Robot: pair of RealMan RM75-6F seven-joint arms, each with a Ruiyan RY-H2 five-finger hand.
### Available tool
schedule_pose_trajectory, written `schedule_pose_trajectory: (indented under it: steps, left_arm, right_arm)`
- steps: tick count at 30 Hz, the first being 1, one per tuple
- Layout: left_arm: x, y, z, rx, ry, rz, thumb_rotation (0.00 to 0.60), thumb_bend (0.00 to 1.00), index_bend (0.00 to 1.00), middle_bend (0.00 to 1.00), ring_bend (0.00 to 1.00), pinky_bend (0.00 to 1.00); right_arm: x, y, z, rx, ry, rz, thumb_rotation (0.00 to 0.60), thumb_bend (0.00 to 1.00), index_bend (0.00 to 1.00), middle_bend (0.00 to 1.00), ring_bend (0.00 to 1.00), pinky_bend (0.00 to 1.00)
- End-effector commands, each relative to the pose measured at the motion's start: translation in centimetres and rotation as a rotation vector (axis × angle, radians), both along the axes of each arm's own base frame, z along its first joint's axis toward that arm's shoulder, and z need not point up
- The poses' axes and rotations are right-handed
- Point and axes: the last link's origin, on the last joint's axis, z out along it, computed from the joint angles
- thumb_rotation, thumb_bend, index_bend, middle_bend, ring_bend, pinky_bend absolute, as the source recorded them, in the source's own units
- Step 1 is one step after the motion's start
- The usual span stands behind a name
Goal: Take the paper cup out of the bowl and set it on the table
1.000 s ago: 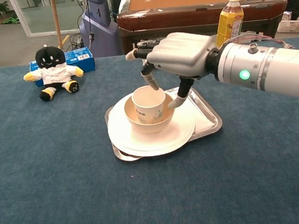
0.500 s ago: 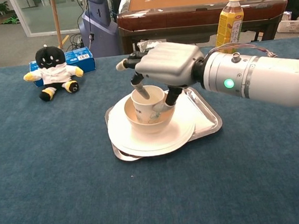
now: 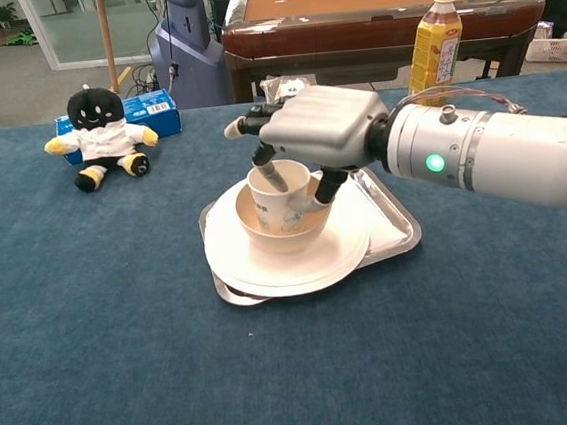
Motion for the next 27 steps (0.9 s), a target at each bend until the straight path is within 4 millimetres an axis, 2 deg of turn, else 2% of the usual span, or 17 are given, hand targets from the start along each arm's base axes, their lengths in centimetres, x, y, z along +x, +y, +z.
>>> schedule_pose_trajectory:
  steps: [1,19,27]
  left_arm:
    - [0.0,0.0,0.0,0.0,0.0,0.0,0.6,0.02,0.47,0.41,0.28,0.39]
    - [0.0,0.0,0.1,0.002,0.0,0.002,0.6,0.02,0.47,0.41,0.28,0.39]
    - [0.0,0.0,0.1,0.002,0.0,0.003,0.6,0.02,0.47,0.41,0.28,0.39]
  right_arm:
    - [0.0,0.0,0.0,0.001,0.0,0.0,0.6,0.44,0.54,0.07,0.0,0.11]
    - [0.0,0.1,0.1,-0.002,-0.007,0.001,0.6,0.46,0.62,0.07,0.0,0.11]
    - [0.7,-0.2,1.2,-0.033,-0.016,0.016,0.6,0.46,0.62,0.07,0.0,0.11]
